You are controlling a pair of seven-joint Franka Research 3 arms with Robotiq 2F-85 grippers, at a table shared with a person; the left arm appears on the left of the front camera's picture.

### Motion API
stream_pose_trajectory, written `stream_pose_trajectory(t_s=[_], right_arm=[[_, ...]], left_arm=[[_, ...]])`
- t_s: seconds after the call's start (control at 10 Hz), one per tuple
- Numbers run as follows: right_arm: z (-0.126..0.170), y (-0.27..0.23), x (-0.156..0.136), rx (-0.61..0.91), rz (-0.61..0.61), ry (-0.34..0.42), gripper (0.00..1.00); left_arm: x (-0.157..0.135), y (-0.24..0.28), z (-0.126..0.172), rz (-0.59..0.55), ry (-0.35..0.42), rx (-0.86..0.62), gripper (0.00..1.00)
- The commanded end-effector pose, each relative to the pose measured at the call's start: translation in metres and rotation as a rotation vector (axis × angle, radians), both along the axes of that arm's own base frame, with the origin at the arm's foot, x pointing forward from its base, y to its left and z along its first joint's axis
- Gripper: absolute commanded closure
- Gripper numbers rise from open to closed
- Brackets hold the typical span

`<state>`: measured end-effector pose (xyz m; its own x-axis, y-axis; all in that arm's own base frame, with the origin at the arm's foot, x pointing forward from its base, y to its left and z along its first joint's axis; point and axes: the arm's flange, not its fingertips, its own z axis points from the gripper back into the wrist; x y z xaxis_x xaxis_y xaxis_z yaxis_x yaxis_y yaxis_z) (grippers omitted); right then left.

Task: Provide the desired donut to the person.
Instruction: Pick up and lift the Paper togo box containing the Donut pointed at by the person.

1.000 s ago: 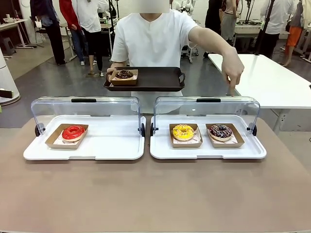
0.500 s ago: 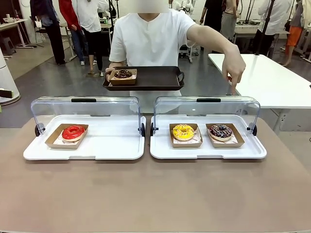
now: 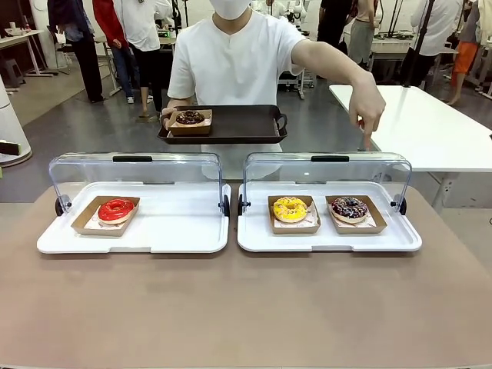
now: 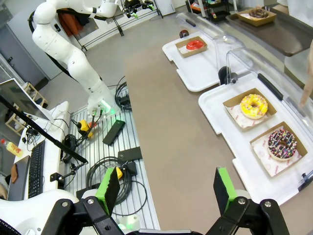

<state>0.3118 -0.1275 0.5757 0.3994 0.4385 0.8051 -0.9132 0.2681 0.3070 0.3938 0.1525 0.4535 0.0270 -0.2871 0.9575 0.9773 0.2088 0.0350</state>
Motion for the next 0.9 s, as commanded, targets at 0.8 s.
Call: stream_pose_trajectory(t_s=[0.8], right_arm=[[-0.098, 0.148, 0.046, -0.889, 0.380, -0.117, 0.00]], left_arm=[[-0.001, 0.001, 0.001, -0.002, -0.009, -0.009, 0.00]])
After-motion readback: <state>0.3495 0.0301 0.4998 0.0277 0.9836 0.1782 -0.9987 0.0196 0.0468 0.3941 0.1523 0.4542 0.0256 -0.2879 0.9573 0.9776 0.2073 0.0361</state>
